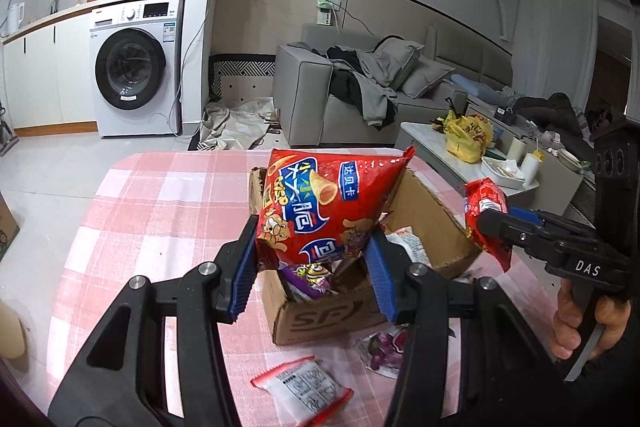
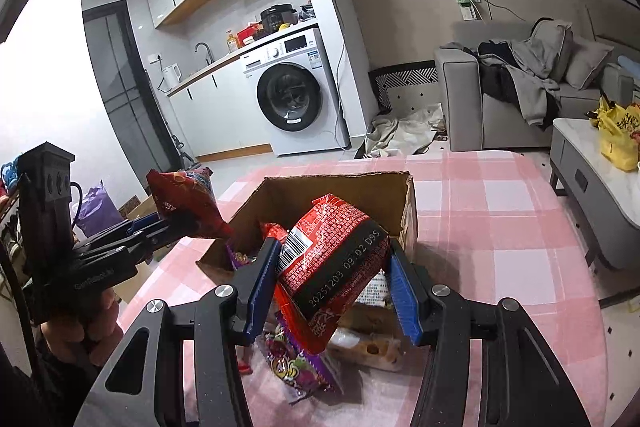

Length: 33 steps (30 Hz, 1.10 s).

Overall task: Organize snacks
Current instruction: 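Lift both held snacks over the SF box and lower them inside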

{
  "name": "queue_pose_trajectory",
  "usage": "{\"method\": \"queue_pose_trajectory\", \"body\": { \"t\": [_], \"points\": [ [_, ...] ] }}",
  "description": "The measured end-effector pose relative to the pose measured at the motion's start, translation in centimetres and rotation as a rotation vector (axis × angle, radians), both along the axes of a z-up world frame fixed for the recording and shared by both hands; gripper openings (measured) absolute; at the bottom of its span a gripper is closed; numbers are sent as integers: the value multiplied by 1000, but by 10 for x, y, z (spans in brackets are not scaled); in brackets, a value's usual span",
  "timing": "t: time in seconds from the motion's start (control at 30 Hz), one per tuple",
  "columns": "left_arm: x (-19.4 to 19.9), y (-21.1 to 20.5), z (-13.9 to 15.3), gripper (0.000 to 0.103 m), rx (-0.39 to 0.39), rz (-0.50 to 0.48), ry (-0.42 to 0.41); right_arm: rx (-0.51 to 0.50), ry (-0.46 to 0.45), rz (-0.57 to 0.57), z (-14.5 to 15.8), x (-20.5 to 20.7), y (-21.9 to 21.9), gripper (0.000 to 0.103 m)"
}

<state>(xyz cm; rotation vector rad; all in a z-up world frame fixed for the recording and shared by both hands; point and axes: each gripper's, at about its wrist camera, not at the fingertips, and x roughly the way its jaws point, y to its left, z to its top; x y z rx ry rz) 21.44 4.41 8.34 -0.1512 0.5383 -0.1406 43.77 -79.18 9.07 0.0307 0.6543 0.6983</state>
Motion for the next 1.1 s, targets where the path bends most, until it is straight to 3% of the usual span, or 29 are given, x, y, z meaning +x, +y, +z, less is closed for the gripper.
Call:
{"method": "queue_pose_trajectory", "body": {
  "t": [0.4,0.77,1.1],
  "points": [
    [54,-19,-20,47,48,21,35,-40,17,16,-11,26,21,53],
    [96,-48,-45,47,62,-6,78,-68,61,21,-31,45,33,53],
    [124,-83,-65,47,94,-44,112,-121,41,16,-40,53,42,53]
  ]
}}
